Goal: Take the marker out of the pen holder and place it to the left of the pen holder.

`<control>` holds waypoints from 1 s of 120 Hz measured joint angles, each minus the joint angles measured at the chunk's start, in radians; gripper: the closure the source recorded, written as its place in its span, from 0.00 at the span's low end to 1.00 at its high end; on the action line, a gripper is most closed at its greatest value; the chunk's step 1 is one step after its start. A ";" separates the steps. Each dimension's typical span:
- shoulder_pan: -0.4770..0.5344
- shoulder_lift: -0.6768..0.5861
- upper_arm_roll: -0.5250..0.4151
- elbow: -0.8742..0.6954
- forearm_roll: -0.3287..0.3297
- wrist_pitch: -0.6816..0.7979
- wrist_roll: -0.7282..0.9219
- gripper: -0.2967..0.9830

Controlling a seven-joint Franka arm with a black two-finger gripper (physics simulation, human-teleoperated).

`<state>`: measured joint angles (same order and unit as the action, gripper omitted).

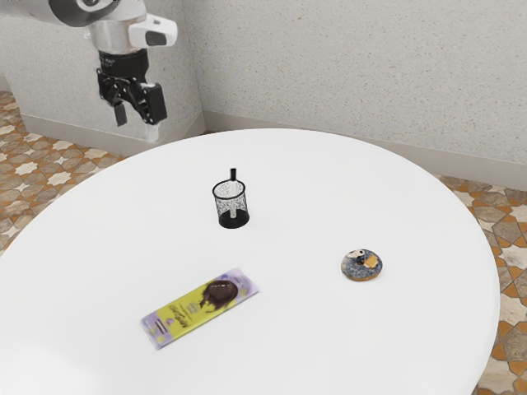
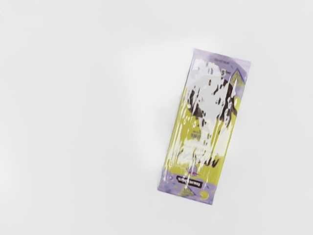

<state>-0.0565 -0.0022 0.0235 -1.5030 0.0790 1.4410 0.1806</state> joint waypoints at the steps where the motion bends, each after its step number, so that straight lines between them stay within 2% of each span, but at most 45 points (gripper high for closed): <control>1: 0.001 0.000 0.000 -0.002 0.000 0.005 0.001 0.23; 12: 0.010 0.007 0.000 -0.011 -0.003 0.045 0.010 0.23; 28: 0.036 0.143 0.001 -0.018 -0.009 0.169 0.021 0.23; 44: 0.055 0.274 0.003 -0.126 0.037 0.475 0.030 0.23; 57: 0.055 0.442 0.004 -0.042 0.051 0.714 0.038 0.23; 66: 0.056 0.498 0.005 -0.004 0.052 0.824 0.042 0.23; 92: 0.060 0.615 0.028 0.060 -0.020 1.044 0.041 0.23; 120: 0.057 0.685 0.030 0.076 -0.075 1.145 -0.006 0.23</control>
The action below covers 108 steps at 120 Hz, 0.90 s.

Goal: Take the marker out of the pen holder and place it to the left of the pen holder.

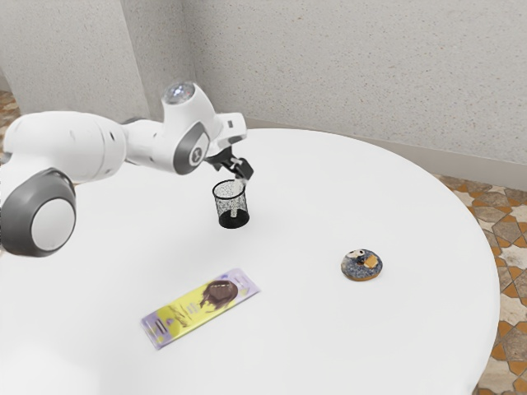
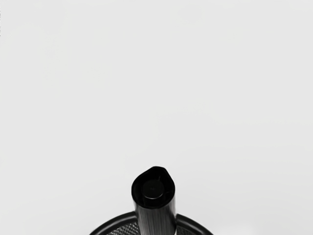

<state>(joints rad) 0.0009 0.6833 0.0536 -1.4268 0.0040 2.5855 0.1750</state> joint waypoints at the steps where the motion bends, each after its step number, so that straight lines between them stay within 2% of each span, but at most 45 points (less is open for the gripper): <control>1: 0.000 0.001 0.000 0.001 -0.001 0.002 -0.002 0.23; 44: 0.000 0.056 -0.001 0.049 -0.010 0.056 -0.051 0.24; 48: -0.001 0.056 -0.001 0.048 -0.010 0.058 -0.054 0.26; 67: -0.002 0.050 0.000 0.038 -0.042 0.063 -0.069 0.55; 77: -0.002 0.049 0.000 0.035 -0.050 0.065 -0.075 0.66; 92: -0.002 0.048 0.000 0.034 -0.054 0.067 -0.084 0.76; 108: -0.002 0.045 0.001 0.032 -0.051 0.069 -0.098 0.80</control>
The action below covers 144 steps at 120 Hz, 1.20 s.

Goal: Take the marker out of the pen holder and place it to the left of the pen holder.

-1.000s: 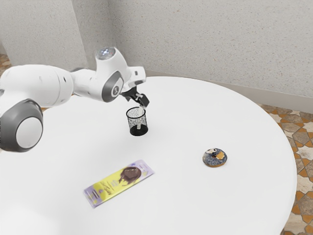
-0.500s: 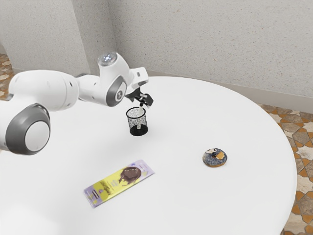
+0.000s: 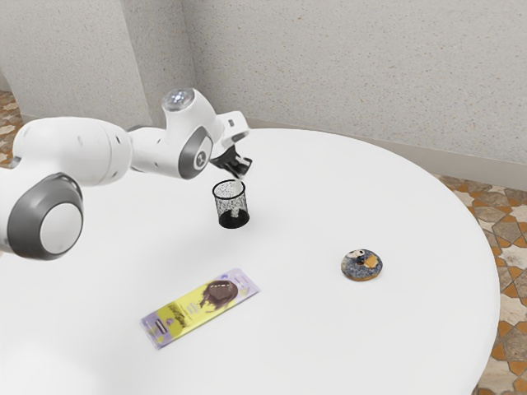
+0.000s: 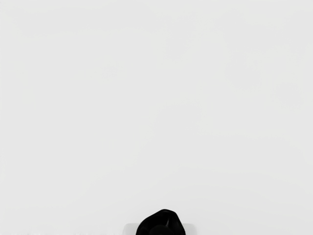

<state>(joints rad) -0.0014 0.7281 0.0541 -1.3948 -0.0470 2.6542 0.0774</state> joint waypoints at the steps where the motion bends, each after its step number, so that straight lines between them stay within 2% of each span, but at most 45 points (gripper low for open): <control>1: 0.000 -0.001 0.000 -0.001 0.000 0.000 -0.001 0.81; 18: -0.003 -0.087 0.002 -0.076 0.010 0.001 -0.017 0.83; 31: -0.048 -0.183 0.048 -0.142 0.017 -0.002 -0.030 0.84; 50: -0.059 -0.281 0.058 -0.165 0.027 -0.012 -0.047 0.85; 78: 0.050 -0.343 0.058 -0.283 0.072 -0.100 -0.065 0.85; 98: 0.104 -0.306 0.057 -0.291 0.083 -0.156 -0.065 0.84; 122: 0.136 -0.137 0.051 -0.116 0.087 -0.184 -0.054 0.84; 144: 0.142 -0.069 0.047 -0.052 0.085 -0.193 -0.041 0.83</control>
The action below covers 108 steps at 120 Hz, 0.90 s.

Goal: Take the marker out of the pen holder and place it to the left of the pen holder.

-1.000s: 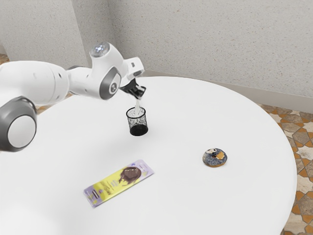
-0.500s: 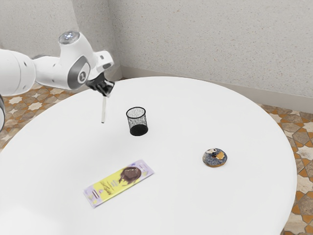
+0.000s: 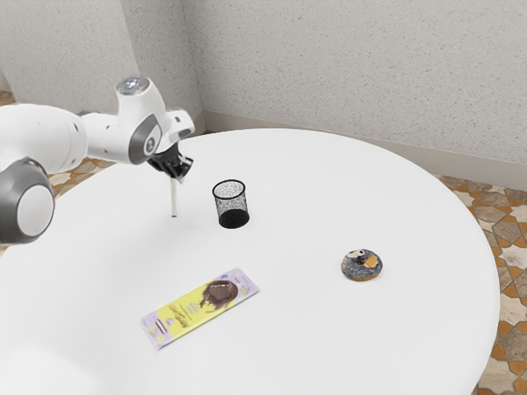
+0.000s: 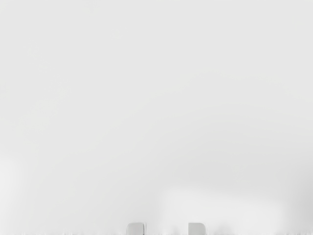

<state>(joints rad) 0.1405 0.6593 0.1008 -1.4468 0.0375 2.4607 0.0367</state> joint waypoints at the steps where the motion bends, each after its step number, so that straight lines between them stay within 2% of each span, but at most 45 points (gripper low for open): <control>1: 0.000 0.001 0.000 0.001 0.000 0.000 0.001 0.83; 12: 0.004 0.011 -0.002 0.004 -0.002 -0.002 0.008 0.83; 29: 0.008 0.003 -0.008 0.002 -0.030 -0.006 0.039 0.58; 40: 0.004 -0.049 -0.009 -0.013 -0.037 -0.008 0.063 0.46; 44: -0.005 -0.099 -0.009 -0.037 -0.039 -0.009 0.078 0.42; 56: -0.023 -0.386 -0.007 -0.212 -0.047 -0.025 0.121 0.35; 65: -0.063 -0.619 -0.001 -0.224 -0.045 -0.167 0.144 0.32; 71: -0.132 -0.690 0.035 -0.191 -0.041 -0.295 0.153 0.30; 81: -0.218 -0.730 0.089 -0.173 0.001 -0.467 0.165 0.28; 97: -0.151 -0.753 0.079 -0.175 0.043 -0.633 0.172 0.26; 108: -0.175 -0.773 0.044 -0.176 0.055 -0.715 0.171 0.25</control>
<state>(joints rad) -0.0340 -0.1134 0.1445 -1.6228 0.0927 1.7453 0.2076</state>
